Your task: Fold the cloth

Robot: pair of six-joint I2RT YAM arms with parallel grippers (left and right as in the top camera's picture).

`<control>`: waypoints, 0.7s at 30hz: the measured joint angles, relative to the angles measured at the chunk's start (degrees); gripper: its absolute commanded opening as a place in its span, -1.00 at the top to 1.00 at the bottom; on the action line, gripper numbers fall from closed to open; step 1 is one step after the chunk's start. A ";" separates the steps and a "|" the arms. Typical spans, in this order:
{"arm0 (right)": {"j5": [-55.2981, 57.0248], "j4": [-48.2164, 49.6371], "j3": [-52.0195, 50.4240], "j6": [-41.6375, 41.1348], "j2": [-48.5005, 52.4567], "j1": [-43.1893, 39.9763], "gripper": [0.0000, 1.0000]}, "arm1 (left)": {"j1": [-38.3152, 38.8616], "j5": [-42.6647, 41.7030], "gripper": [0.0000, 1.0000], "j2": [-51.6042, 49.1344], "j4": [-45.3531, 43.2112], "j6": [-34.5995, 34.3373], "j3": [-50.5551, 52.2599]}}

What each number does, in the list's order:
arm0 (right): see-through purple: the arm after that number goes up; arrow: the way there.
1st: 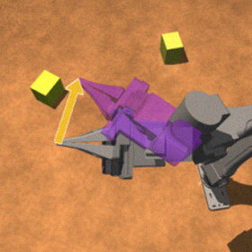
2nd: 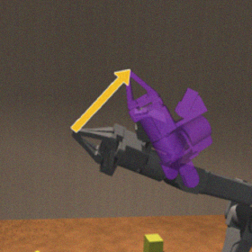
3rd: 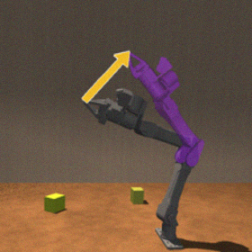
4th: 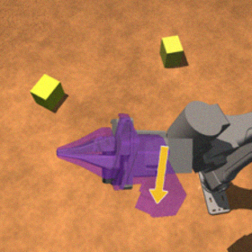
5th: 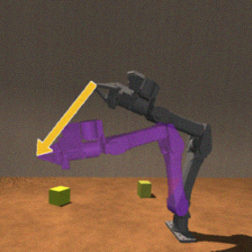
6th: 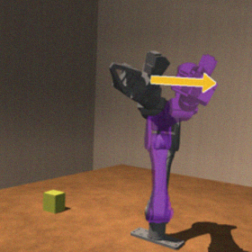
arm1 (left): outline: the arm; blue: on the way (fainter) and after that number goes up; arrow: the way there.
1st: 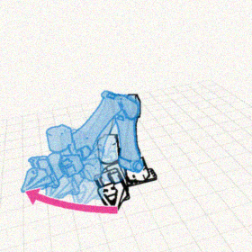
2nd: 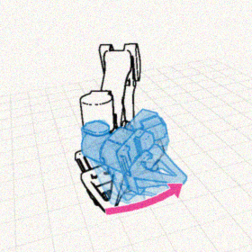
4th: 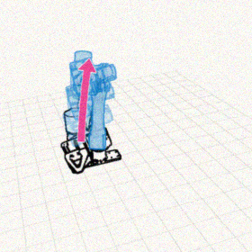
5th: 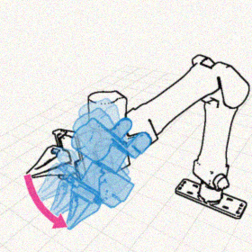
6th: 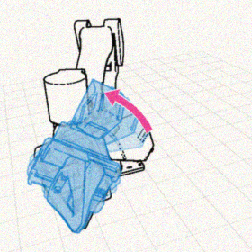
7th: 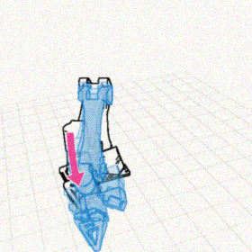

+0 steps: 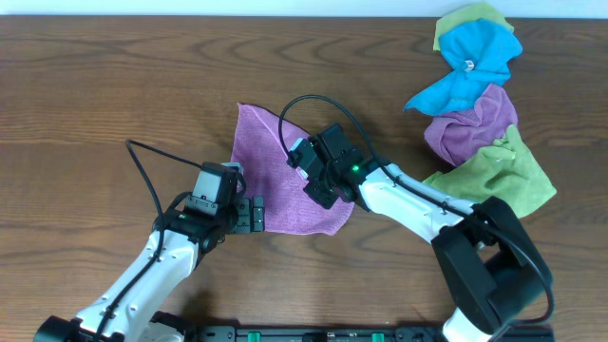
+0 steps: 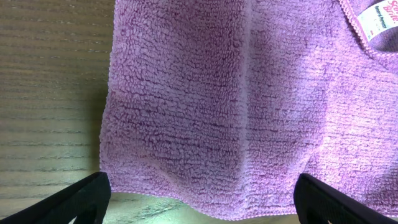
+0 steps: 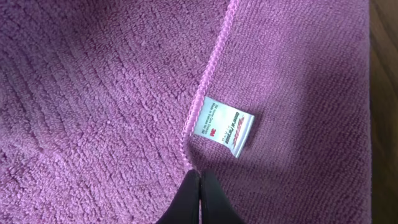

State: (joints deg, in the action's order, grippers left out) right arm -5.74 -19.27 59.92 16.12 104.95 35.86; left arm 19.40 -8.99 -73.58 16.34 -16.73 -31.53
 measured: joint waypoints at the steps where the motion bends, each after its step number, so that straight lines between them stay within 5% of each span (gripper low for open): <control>1: 0.00 0.07 0.00 0.00 0.00 0.00 0.98 | 0.00 0.00 -0.91 0.00 0.00 0.00 0.00; 12: 1.01 1.68 0.02 -2.80 0.00 -0.79 0.98 | 0.00 0.00 -0.91 0.00 0.04 0.00 0.00; 21: 3.52 4.37 2.99 -8.46 0.00 -11.21 0.97 | 0.00 0.00 -0.91 0.00 1.53 0.00 0.00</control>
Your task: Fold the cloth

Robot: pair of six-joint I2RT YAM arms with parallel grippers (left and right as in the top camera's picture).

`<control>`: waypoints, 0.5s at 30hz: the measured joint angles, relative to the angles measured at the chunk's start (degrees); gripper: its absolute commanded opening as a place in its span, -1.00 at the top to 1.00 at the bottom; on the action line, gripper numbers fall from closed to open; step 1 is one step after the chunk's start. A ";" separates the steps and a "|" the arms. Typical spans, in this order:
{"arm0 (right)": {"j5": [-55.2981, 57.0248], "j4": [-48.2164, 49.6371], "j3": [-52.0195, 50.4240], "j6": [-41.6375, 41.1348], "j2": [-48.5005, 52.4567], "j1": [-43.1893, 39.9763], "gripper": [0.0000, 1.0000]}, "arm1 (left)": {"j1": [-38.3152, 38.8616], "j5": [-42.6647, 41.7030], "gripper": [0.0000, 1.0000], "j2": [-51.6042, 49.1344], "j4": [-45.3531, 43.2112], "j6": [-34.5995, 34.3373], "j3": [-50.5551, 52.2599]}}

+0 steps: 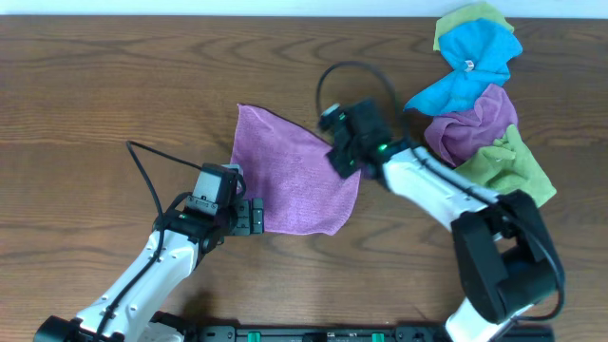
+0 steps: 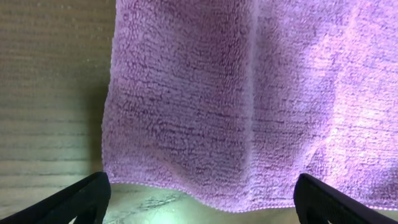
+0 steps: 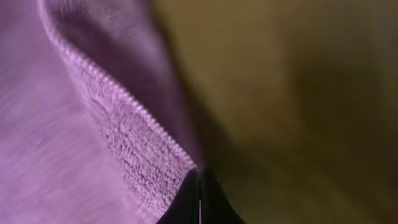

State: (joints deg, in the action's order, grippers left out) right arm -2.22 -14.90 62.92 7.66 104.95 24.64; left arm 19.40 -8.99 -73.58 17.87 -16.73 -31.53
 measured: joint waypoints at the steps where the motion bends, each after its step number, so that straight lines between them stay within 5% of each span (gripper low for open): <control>1: 1.64 1.62 0.28 -1.53 0.00 -1.64 0.70 | 0.00 0.00 -0.91 0.00 0.00 0.00 0.00; 2: 2.71 2.43 0.46 -3.10 0.00 -2.89 0.14 | 0.00 0.00 -0.91 0.00 0.02 0.00 0.00; 6: 3.82 4.44 0.83 -6.99 0.00 -7.45 -0.35 | 0.00 0.00 -0.91 0.00 0.02 0.00 0.00; 8: 2.97 4.28 1.05 -8.26 0.00 -8.35 -0.41 | 0.00 0.00 -0.91 0.00 -0.04 0.00 0.00; 12: 1.05 0.94 1.44 -8.79 0.00 -7.96 -0.10 | 0.00 0.02 -0.91 0.00 -0.20 0.00 0.00; 15: -1.77 -4.70 1.95 -8.85 -0.02 -7.48 0.66 | 0.00 0.04 -0.91 0.00 -0.46 0.00 0.00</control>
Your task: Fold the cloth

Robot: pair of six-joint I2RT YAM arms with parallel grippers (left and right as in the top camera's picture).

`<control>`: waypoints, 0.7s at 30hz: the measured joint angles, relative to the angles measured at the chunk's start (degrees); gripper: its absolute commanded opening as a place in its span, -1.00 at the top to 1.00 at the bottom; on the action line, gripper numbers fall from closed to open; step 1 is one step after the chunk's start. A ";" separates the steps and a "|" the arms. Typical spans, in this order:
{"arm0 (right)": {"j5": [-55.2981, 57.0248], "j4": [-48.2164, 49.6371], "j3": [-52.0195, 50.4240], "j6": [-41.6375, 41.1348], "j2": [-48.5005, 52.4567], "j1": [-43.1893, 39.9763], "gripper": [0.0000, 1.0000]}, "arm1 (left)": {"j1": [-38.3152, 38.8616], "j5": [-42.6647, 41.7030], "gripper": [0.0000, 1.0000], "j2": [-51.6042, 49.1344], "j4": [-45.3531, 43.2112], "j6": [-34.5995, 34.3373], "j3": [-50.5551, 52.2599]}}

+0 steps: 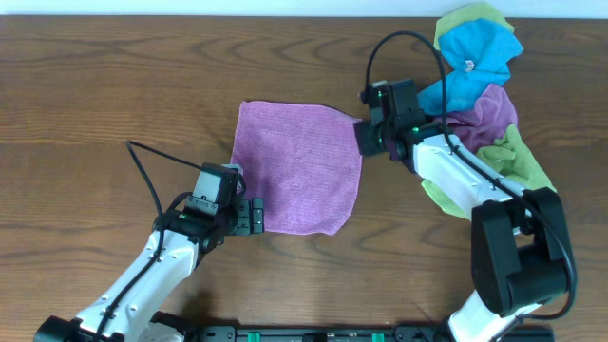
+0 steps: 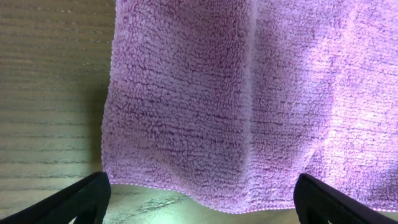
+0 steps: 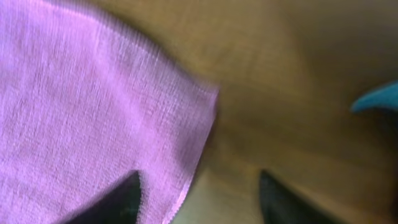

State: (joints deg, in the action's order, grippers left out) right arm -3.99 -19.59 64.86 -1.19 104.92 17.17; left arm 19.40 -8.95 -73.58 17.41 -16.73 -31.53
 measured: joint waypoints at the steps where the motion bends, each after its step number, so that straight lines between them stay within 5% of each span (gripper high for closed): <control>1: -1.53 -2.69 0.07 -0.07 -0.04 0.31 0.97 | 0.00 0.02 -0.92 0.00 -0.15 0.00 0.00; 7: -10.14 -14.49 0.00 0.17 -0.50 4.00 0.97 | 0.00 2.62 -0.92 0.00 -1.81 -0.02 -0.02; 13: -11.21 -21.46 0.02 1.53 -3.52 10.27 0.00 | -0.28 8.02 -0.91 -0.22 -3.58 0.02 -0.04; 21: -5.53 -28.28 0.04 1.86 -12.35 12.37 -0.22 | -10.58 -0.07 -0.91 -1.31 -5.03 0.00 -0.13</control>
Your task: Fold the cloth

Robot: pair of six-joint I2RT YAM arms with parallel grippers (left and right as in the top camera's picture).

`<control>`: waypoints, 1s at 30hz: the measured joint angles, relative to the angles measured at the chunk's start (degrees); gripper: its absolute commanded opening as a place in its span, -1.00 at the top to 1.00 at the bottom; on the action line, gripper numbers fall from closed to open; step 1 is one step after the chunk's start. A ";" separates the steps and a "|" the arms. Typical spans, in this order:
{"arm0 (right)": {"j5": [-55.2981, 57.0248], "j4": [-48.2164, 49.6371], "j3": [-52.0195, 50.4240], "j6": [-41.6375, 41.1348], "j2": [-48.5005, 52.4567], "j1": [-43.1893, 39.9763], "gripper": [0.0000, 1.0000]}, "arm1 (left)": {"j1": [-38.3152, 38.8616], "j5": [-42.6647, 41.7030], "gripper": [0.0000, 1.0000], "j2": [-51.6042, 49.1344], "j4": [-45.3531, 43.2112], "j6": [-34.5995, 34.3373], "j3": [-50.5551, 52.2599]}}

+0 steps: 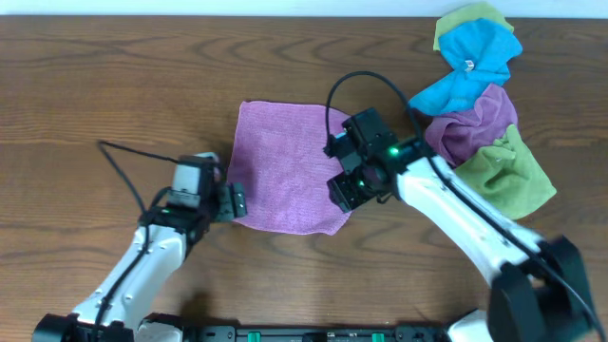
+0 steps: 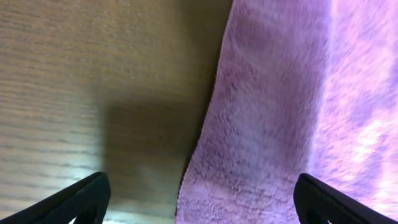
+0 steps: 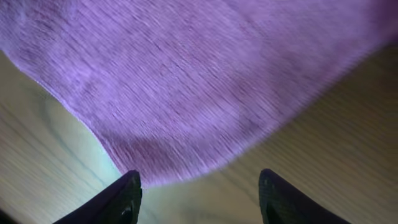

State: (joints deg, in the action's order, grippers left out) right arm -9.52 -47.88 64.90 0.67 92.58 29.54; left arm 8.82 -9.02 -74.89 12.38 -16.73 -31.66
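The purple cloth [image 1: 290, 169] lies spread flat on the wooden table. In the overhead view my left gripper [image 1: 234, 201] is at the cloth's near left corner. Its wrist view shows the gripper [image 2: 199, 205] open, the cloth's left edge [image 2: 267, 124] running between the fingers [image 2: 78, 202]. My right gripper [image 1: 346, 190] hangs over the near right corner. It is open [image 3: 199, 199], with the cloth's corner [image 3: 205, 74] below and ahead of its fingertips [image 3: 124, 198], and it holds nothing.
A heap of other cloths sits at the back right: a blue one [image 1: 475, 59], a purple one [image 1: 470, 128] and green ones [image 1: 503, 176]. Black cables arch over both arms.
My right gripper, still open, has moved from the cloth's far right corner to its near right corner. The left gripper has shifted left, from the near edge to the left edge.
At first my right gripper was shut on a corner folded over the cloth's middle, by the label. Then it held that corner farther right and back. Then the cloth lay flat and the gripper was open beside its far right corner. Now both grippers are open at the near corners.
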 measured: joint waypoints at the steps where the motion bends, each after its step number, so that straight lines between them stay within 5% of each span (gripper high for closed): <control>1: 1.36 -0.98 0.00 -0.02 -1.03 0.42 -0.22 | -1.99 -2.54 -0.91 0.00 -0.31 -0.13 -0.13; 14: 20.31 0.20 -3.98 -3.61 -2.36 17.11 -0.25 | -17.18 -27.91 -0.91 3.04 -2.05 -0.17 -3.85; 30: 23.89 12.02 -15.82 -8.85 -2.34 23.17 -0.33 | -17.73 -32.33 -0.91 3.91 -2.38 -0.17 -3.85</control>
State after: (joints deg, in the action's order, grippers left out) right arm 14.37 -35.86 49.08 -8.19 90.24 52.71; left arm -8.91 -41.34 -70.98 10.00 -16.91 -35.51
